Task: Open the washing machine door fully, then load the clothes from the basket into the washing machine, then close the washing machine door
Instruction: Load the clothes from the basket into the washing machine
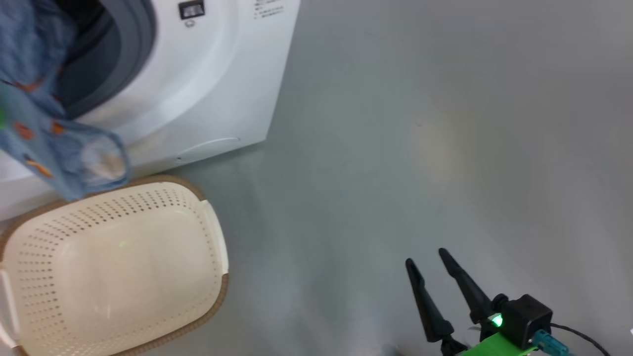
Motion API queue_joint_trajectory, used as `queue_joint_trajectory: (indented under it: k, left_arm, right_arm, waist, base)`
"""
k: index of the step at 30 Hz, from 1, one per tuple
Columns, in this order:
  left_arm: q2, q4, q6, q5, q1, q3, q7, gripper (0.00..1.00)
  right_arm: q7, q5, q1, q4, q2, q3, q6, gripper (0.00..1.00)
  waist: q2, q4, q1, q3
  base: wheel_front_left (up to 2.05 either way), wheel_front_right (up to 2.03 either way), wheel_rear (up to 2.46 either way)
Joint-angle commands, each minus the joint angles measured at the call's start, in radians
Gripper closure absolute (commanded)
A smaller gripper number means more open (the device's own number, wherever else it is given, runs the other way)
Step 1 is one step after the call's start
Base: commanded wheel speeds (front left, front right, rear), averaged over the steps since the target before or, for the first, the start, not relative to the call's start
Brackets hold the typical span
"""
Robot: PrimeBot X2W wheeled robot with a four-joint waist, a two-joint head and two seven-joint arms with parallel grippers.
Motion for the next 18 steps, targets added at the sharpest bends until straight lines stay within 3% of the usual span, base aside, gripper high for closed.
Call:
queue_joint_trajectory:
  k: [1, 8, 18]
  left_arm:
    - [0.076, 0.015, -0.001, 0.023, -0.061, 0.021, -0.017, 1.00]
    - [0.118, 0.172, 0.012, 0.043, -0.210, 0.017, -0.058, 1.00]
    - [0.157, 0.272, 0.032, 0.058, -0.367, 0.015, -0.082, 1.00]
  right_arm:
    - [-0.005, -0.014, -0.012, -0.013, -0.009, 0.038, 0.003, 0.00]
    - [-0.005, -0.020, 0.013, -0.012, -0.009, 0.064, 0.003, 0.00]
    - [-0.005, -0.002, -0.001, -0.032, -0.009, 0.077, 0.003, 0.00]
  waist:
    - [0.0000, -0.039, 0.0000, 0.041]
    - [0.0000, -0.068, 0.0000, 0.061]
    - [0.0000, -0.093, 0.0000, 0.145]
  base:
    - [0.00, 0.00, 0.00]
    - [0.00, 0.00, 0.00]
    - [0.00, 0.00, 0.00]
